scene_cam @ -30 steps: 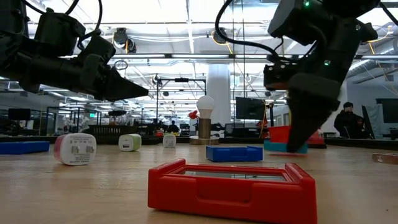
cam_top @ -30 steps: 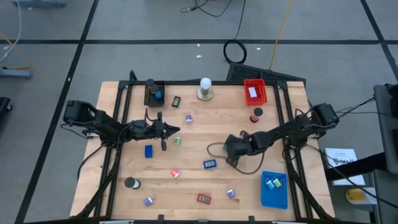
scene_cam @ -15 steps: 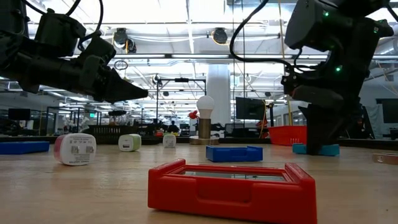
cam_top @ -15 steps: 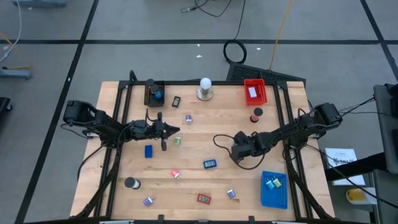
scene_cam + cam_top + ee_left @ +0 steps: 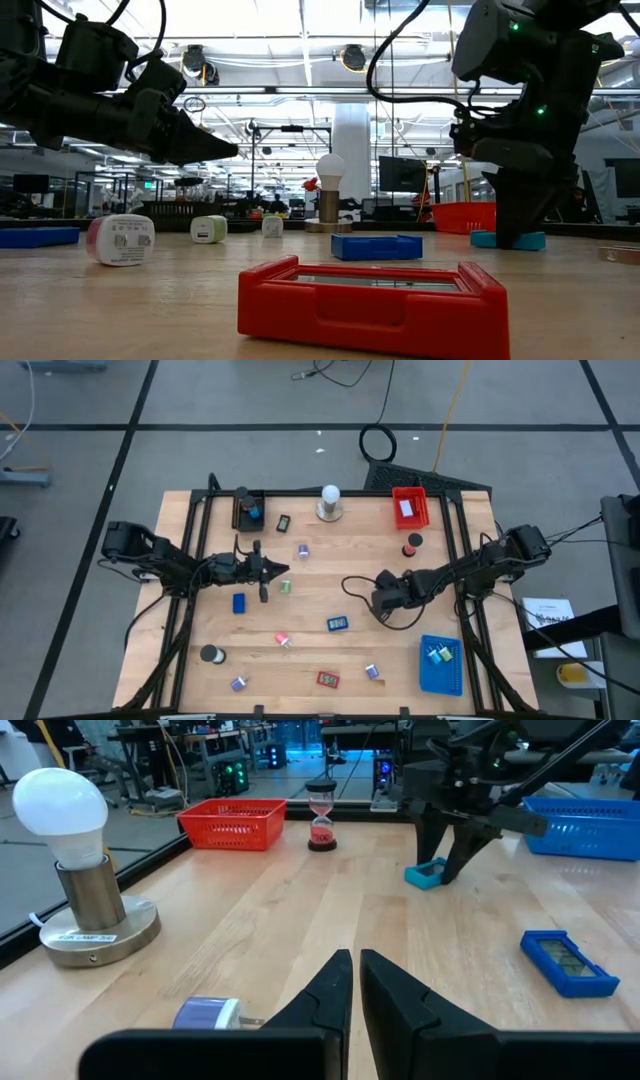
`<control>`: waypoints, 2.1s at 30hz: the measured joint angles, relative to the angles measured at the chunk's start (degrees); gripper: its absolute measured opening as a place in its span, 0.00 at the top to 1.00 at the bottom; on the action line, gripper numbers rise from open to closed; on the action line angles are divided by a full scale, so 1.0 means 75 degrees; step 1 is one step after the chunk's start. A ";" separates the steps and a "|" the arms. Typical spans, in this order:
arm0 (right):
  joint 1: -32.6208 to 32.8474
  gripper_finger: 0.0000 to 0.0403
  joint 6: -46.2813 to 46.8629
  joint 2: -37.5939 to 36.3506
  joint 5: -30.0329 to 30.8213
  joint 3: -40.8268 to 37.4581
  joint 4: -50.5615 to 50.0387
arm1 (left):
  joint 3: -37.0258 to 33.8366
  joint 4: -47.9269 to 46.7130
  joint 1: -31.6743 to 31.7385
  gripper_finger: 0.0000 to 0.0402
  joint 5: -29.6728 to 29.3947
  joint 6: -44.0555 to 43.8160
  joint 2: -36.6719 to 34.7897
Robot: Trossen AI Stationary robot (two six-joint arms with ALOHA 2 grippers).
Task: Pick & Place Office items
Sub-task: Put the light blue digital clock in the red bin
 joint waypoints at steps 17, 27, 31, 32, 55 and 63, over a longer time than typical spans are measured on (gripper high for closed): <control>-0.2540 0.63 -0.1669 -0.3443 0.0387 0.1258 -0.2240 | 0.0000 0.0006 0.0000 0.92 -0.0264 0.0000 0.0000; -0.6621 0.62 -0.4458 -0.2813 0.0341 0.2291 -0.2044 | 0.0000 0.0006 0.0000 0.92 -0.0329 0.0009 0.0000; -0.7905 0.63 -0.4948 -0.1919 -0.0217 0.2294 -0.1539 | 0.0000 0.0006 0.0000 0.92 -0.0329 0.0007 0.0000; -0.8125 0.63 -0.5057 -0.1664 -0.0319 0.2294 -0.1390 | 0.0000 0.0006 0.0000 0.92 -0.0329 0.0009 0.0000; -0.9244 0.61 -0.5322 0.0889 -0.0661 0.2302 -0.0212 | 0.0000 -0.0016 0.0000 0.92 -0.0332 0.0017 0.0000; -0.9244 0.57 -0.5322 0.0898 -0.0661 0.2302 0.0072 | 0.0000 -0.0022 0.0000 0.92 -0.0332 0.0023 0.0000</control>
